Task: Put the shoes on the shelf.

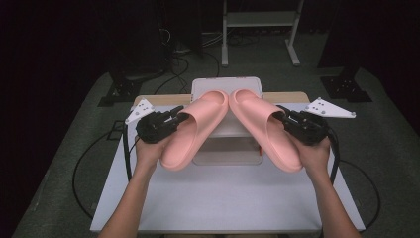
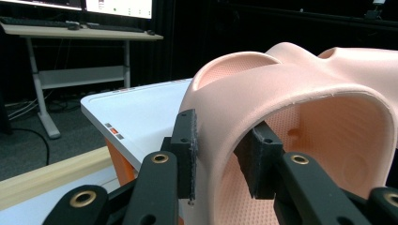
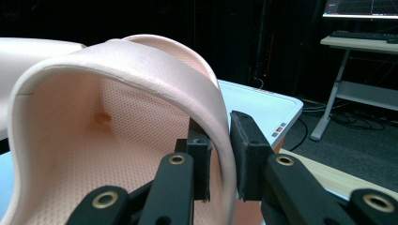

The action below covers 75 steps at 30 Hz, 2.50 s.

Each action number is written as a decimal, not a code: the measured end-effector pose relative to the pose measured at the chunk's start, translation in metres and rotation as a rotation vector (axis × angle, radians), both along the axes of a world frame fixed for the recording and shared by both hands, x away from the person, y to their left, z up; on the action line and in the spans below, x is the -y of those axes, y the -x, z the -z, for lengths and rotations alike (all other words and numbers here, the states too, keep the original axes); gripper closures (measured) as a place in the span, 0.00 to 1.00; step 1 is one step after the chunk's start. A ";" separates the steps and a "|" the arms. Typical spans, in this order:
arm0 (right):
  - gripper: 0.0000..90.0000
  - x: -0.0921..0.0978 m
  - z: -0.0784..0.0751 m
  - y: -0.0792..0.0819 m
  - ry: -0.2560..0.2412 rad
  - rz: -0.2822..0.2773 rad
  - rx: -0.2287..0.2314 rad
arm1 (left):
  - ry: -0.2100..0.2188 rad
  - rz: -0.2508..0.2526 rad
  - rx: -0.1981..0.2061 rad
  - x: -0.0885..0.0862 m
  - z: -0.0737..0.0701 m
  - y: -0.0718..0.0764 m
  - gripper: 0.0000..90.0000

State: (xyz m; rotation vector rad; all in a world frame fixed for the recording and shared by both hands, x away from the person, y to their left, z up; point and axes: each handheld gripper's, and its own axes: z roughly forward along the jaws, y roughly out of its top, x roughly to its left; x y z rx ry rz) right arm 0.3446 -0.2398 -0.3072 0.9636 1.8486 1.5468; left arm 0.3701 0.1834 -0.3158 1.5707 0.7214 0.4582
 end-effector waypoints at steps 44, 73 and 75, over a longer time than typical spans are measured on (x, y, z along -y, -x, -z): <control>0.86 -0.005 0.000 -0.048 0.042 0.084 -0.039 | -0.010 -0.058 -0.041 0.010 -0.009 -0.043 0.77; 0.83 -0.017 -0.003 -0.077 0.011 0.137 -0.088 | 0.000 -0.128 -0.094 0.022 -0.012 -0.073 0.72; 0.82 -0.019 -0.003 -0.079 0.003 0.137 -0.093 | 0.002 -0.129 -0.096 0.022 -0.012 -0.073 0.71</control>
